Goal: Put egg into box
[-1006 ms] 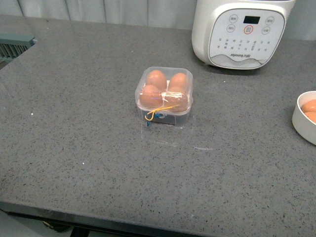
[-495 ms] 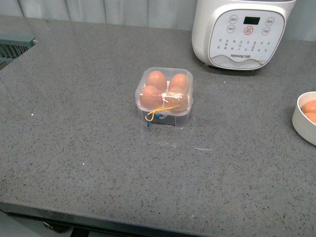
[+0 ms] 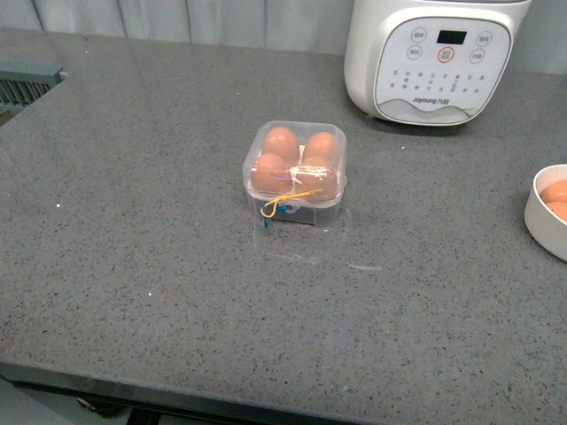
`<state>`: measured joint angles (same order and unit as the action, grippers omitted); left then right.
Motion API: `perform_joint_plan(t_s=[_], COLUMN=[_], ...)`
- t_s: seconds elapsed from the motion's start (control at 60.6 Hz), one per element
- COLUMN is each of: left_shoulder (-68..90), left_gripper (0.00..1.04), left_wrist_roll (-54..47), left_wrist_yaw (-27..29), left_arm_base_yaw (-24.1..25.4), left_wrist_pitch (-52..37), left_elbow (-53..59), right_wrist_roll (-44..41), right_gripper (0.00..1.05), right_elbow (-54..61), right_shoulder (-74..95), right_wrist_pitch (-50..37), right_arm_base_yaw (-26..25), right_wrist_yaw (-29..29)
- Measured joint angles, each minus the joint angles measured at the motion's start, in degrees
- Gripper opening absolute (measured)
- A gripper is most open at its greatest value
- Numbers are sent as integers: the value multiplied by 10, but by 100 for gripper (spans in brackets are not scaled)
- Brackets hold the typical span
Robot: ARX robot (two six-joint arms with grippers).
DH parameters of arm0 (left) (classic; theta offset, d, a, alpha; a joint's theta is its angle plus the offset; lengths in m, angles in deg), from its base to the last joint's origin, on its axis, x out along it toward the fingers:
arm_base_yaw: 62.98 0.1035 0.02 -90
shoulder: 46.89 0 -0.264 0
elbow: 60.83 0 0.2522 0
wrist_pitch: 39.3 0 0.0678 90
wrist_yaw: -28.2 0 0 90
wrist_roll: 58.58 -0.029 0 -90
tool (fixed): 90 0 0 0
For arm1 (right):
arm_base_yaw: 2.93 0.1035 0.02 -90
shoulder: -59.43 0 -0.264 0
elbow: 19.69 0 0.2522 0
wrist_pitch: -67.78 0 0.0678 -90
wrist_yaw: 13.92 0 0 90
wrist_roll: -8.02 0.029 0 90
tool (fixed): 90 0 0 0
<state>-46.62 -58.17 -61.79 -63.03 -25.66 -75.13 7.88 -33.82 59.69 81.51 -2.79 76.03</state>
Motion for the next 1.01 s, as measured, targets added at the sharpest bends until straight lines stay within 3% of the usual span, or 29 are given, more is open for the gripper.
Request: perform_joint_plan(t_s=[0.495,1.006], left_shoulder=[0,0], left_gripper=[4,97], left_wrist_roll=[1,0], left_wrist_yaw=[0,0], left_arm_base_yaw=[0,0], left_wrist_pitch=[0,0], left_elbow=[0,0], right_wrist_roll=[0,0], right_gripper=[95,95], right_elbow=[0,0], right_shoulder=[0,0], right_wrist_pitch=[0,0], right_arm_base_yaw=[0,0], right_wrist_yaw=[0,0])
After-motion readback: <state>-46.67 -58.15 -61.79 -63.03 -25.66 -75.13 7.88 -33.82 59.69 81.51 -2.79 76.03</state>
